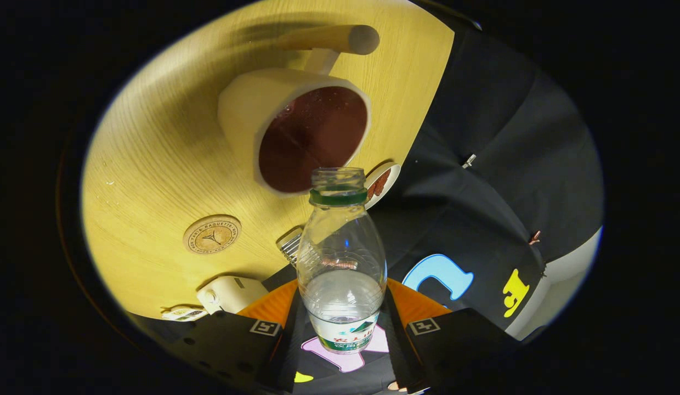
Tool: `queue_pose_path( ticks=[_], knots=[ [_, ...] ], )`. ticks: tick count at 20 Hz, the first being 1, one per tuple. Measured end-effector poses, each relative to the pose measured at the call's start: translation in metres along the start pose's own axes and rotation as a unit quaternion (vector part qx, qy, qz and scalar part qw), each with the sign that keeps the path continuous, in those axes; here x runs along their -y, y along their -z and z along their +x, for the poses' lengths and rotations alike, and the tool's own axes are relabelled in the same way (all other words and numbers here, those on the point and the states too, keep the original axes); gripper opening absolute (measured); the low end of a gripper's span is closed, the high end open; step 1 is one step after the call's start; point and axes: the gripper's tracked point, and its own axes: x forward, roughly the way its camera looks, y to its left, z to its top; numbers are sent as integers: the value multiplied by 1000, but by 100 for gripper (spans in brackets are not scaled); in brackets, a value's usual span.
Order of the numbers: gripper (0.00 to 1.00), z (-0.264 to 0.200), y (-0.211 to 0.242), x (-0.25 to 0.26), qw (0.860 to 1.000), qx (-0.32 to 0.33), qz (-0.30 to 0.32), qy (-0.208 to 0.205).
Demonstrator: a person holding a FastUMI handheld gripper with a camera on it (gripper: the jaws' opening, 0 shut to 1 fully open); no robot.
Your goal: Take the bottle from table, then pour the juice into the cup, finally place the bottle on the coaster
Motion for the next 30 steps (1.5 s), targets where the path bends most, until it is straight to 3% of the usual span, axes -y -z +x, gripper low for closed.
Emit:
queue_pose_path(
  ticks=[9,30],
  knots=[
    [69,-1,-5,7,999,9,-36,0],
    [69,-5,-4,8,1000,5,-22,-1]
  ],
)
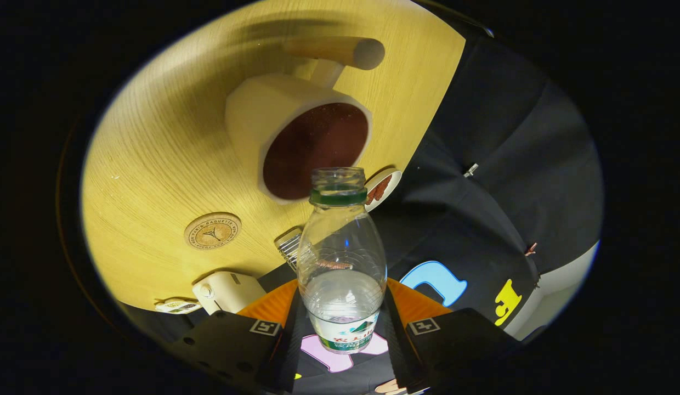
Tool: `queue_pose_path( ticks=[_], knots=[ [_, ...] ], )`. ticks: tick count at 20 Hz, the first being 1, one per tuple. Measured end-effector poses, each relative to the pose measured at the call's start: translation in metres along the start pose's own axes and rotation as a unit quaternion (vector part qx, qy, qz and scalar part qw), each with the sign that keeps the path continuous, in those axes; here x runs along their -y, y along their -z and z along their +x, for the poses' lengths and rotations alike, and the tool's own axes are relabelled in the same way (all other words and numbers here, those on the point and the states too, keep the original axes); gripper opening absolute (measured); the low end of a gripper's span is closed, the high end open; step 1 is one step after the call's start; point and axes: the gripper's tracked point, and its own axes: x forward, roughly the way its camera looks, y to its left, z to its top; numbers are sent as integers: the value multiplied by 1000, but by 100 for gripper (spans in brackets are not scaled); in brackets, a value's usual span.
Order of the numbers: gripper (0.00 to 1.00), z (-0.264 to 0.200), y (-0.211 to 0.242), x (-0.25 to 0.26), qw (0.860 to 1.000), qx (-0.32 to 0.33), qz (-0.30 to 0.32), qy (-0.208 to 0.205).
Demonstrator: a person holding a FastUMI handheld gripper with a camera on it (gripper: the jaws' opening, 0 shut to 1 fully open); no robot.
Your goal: Take the bottle from table, then pour the juice into the cup, finally place the bottle on the coaster
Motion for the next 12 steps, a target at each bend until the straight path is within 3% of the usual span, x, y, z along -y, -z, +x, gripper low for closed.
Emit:
queue_pose_path(
  ticks=[7,12],
  knots=[
    [69,-9,23,-3,999,-28,47,1],
    [69,-30,51,-3,983,-66,169,-13]
  ],
)
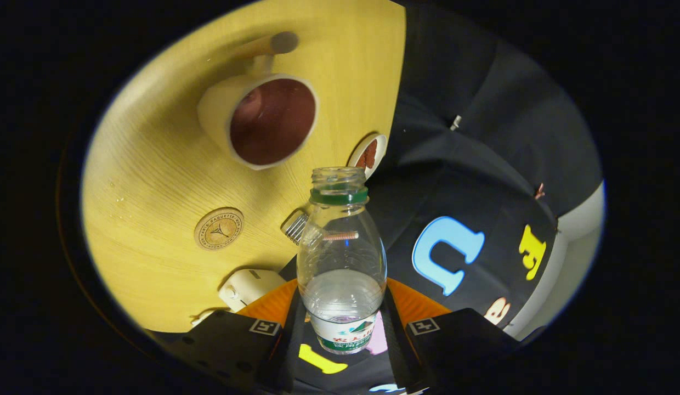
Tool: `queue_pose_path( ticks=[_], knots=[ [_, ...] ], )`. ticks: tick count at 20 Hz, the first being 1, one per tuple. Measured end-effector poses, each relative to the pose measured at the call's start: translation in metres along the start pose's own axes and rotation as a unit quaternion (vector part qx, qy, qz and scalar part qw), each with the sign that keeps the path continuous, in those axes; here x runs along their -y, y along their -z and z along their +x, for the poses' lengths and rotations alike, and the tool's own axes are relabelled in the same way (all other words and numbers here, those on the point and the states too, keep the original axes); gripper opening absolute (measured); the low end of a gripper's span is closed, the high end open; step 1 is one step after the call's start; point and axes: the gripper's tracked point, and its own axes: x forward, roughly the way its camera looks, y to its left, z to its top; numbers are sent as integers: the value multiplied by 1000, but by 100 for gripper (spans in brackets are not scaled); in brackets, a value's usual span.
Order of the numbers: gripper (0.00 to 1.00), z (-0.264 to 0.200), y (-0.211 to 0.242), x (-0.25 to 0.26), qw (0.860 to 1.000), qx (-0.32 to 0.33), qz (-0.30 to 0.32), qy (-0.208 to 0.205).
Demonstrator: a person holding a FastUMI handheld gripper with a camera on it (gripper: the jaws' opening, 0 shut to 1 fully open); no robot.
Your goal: Take the bottle from table, then pour the juice into the cup, finally place the bottle on the coaster
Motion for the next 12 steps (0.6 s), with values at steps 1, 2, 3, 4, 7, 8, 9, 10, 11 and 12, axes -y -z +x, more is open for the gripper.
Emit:
queue_pose_path(
  ticks=[1,2,3,4,7,8,9,10,11,12],
  knots=[
    [69,-5,5,4,999,-8,31,-3],
    [69,-10,9,8,998,-14,63,-5],
    [69,-15,13,13,995,-20,96,-5],
    [69,-21,17,18,992,-24,127,-5],
    [69,-38,27,33,975,-34,218,-1],
    [69,-41,29,35,967,-37,251,-4],
    [69,-46,33,36,957,-40,286,-8],
    [69,-50,36,35,945,-43,325,-15],
    [69,-53,38,35,930,-45,364,-23],
    [69,-56,41,32,913,-47,403,-30]
  ],
)
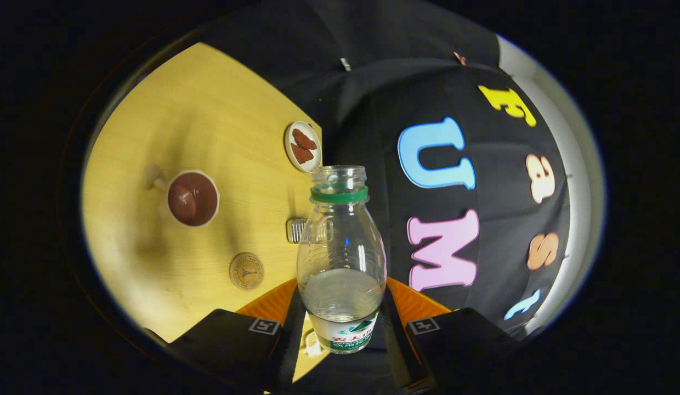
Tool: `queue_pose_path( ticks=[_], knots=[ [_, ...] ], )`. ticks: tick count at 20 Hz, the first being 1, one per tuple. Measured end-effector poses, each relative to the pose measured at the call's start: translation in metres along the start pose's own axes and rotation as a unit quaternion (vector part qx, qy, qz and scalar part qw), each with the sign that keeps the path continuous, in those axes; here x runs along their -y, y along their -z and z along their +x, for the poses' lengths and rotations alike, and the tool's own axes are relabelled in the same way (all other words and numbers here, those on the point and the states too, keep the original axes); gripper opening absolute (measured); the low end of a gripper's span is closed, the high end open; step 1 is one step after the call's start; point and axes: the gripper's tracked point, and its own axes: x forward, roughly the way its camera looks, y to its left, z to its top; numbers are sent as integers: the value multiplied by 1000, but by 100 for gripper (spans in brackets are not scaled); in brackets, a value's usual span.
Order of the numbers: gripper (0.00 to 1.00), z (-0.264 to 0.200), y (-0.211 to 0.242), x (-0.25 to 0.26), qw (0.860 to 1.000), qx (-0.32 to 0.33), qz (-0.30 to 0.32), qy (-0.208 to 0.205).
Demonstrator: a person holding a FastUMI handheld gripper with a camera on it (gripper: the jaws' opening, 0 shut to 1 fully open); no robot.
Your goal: Take the bottle from table, then pour the juice into the cup, finally place the bottle on the coaster
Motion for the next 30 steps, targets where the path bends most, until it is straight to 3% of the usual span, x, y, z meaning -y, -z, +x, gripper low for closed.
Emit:
queue_pose_path(
  ticks=[4,11,17,22,30],
  knots=[
    [70,-2,12,10,987,2,156,-27],
    [70,13,23,31,922,47,381,-48],
    [70,18,26,33,868,109,481,-60],
    [70,41,30,22,831,133,535,-72],
    [70,91,50,-10,799,135,581,-69]
  ],
)
